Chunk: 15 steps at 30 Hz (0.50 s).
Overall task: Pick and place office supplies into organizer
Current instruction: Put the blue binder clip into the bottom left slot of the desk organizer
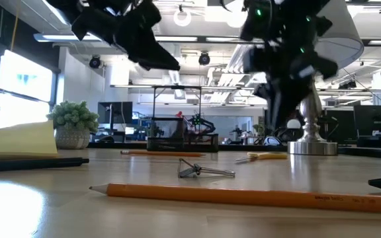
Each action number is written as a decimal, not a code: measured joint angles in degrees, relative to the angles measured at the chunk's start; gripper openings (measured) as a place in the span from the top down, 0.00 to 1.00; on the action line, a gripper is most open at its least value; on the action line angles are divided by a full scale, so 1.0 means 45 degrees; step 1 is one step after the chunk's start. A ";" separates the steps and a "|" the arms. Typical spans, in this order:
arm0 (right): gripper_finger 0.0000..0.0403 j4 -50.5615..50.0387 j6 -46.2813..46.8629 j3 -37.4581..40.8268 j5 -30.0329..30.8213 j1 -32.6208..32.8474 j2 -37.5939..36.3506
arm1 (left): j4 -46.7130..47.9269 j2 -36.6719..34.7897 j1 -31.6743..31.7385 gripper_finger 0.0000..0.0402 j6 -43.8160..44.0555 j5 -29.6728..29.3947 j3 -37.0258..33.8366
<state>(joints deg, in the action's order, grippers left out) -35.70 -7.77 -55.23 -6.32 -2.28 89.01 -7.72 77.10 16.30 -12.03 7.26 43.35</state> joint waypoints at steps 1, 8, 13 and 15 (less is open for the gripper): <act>0.87 0.0067 0.0017 -0.0204 -0.0383 0.0000 0.0000 | -0.0092 -0.0004 -0.0236 0.59 -0.0309 0.0012 -0.0004; 0.87 0.0745 0.0886 -0.1102 -0.3680 0.0000 0.0000 | -0.1488 -0.0004 -0.2238 0.59 -0.2535 0.0010 -0.0004; 0.85 0.1262 0.1220 -0.1212 -0.4633 0.0005 0.0000 | -0.1890 0.0103 -0.3485 0.59 -0.4696 -0.1201 -0.0004; 0.85 0.1604 0.1416 -0.1212 -0.4715 0.0005 0.0000 | -0.2038 0.0361 -0.3838 0.59 -0.5508 -0.2037 -0.0004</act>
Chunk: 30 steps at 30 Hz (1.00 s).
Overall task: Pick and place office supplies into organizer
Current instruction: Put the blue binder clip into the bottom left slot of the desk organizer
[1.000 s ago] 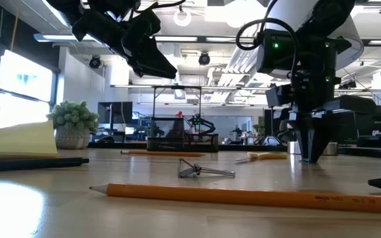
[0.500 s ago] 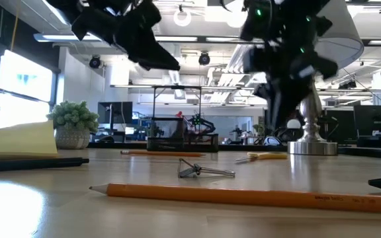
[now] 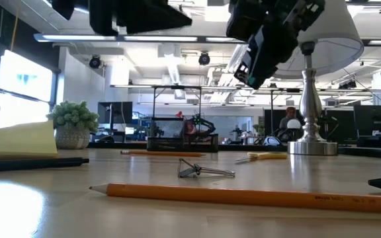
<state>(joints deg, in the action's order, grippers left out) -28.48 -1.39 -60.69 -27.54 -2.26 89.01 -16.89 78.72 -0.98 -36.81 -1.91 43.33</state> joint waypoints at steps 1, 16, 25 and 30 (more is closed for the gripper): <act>0.86 0.0250 0.0055 0.0000 -0.0029 0.0000 0.0000 | -0.0027 0.0117 -0.0121 0.59 -0.0373 -0.0304 -0.0008; 0.85 0.2980 0.0589 0.0000 -0.0455 -0.0005 -0.0005 | -0.2774 0.2291 -0.0621 0.59 -0.2862 -0.1280 0.0009; 0.86 0.3592 0.0550 0.0000 -0.0043 0.0005 -0.0005 | -0.2869 0.2320 -0.0621 0.59 -0.2750 -0.0900 0.0005; 0.85 0.3787 0.0550 0.0000 0.0026 0.0005 -0.0005 | -0.2782 0.2320 -0.0621 0.59 -0.2755 -0.0930 0.0005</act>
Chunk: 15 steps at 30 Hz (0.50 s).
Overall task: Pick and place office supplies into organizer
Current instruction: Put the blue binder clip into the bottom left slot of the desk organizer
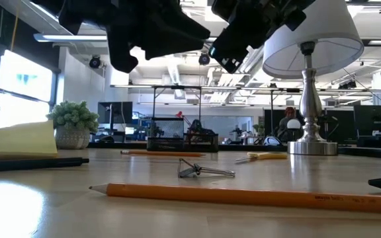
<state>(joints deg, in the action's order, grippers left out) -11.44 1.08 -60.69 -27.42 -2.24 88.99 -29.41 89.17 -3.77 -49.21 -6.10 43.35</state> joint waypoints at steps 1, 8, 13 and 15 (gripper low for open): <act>0.85 0.0033 0.0000 0.0000 0.0000 0.0000 0.0000 | -0.0004 0.0000 0.0000 0.59 0.0000 -0.0038 0.0000; 0.86 0.0227 0.0000 0.0000 0.0001 0.0000 0.0000 | 0.0142 0.0000 0.0000 0.61 -0.0080 -0.0818 0.0000; 0.85 0.0228 -0.0001 0.0000 0.0005 0.0000 0.0000 | 0.0136 0.0000 0.0000 0.71 -0.0102 -0.1227 0.0000; 0.85 0.0228 0.0000 0.0000 0.0005 0.0000 0.0000 | 0.0118 0.0000 0.0000 0.76 -0.0102 -0.1222 0.0000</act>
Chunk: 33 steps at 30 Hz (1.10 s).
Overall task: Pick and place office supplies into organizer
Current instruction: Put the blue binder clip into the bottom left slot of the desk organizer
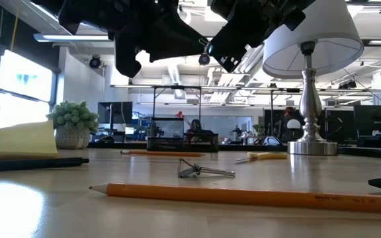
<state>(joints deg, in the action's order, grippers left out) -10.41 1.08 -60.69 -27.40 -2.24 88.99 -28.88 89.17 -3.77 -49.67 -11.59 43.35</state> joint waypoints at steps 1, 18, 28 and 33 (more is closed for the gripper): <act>0.85 0.0000 -0.0001 0.0000 0.0000 0.0000 0.0000 | 0.0010 0.0000 0.0000 0.79 0.0000 0.0005 0.0000; 0.85 -0.0005 -0.0243 0.0010 0.0005 0.0005 -0.0005 | 0.0085 0.0000 0.0000 0.98 0.0000 0.0459 0.0000; 0.87 -0.0012 -0.0241 0.0019 0.0053 0.0000 -0.0005 | 0.0393 0.0000 -0.0005 0.89 0.0093 0.0830 0.0010; 0.87 -0.0014 -0.0238 0.0023 0.0107 0.0004 -0.0005 | 0.0554 0.0000 -0.0005 0.71 0.0100 0.0833 0.0007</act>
<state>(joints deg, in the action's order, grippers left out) -10.48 0.01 -60.58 -26.92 -2.22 88.97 -26.39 89.17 -3.79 -49.22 -7.84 43.38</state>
